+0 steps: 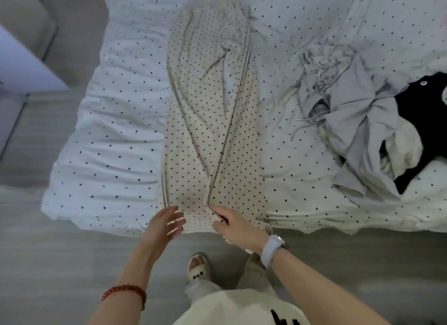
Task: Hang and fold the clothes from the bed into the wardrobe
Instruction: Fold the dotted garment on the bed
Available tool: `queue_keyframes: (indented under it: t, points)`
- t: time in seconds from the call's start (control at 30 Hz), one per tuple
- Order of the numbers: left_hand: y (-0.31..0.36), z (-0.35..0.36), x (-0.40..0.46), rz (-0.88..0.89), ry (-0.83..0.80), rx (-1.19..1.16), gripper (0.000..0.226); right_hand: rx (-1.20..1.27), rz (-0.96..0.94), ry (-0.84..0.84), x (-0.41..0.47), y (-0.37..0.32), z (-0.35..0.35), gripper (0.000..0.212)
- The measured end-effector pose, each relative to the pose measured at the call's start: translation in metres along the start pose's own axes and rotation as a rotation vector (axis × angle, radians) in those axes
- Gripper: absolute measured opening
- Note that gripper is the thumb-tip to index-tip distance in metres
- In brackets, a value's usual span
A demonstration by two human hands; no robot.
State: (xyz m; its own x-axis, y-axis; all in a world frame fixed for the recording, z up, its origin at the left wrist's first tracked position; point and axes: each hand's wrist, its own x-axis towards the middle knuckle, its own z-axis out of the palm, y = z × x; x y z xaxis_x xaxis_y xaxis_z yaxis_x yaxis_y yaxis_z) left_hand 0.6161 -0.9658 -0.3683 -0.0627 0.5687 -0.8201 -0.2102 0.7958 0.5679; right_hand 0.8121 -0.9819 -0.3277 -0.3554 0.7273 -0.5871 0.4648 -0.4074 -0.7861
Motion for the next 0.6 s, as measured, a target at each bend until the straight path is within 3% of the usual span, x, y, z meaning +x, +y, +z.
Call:
queue_keyframes:
  t: [0.2, 0.4, 0.5, 0.6]
  points:
    - [0.014, -0.06, 0.022, 0.026, -0.016, 0.17, 0.017, -0.091, 0.044, -0.061, 0.058, -0.008, 0.085, 0.052]
    - [0.02, -0.074, 0.054, 0.06, -0.009, 0.308, 0.017, -0.174, -0.001, -0.038, 0.094, 0.003, 0.135, 0.059]
    - [0.017, -0.075, 0.059, 0.117, -0.005, 0.433, 0.019, -0.237, -0.021, -0.167, 0.093, 0.013, 0.145, 0.049]
    - [0.013, -0.072, 0.062, 0.201, 0.003, 0.652, 0.016, -0.309, 0.095, -0.23, 0.087, 0.029, 0.145, 0.045]
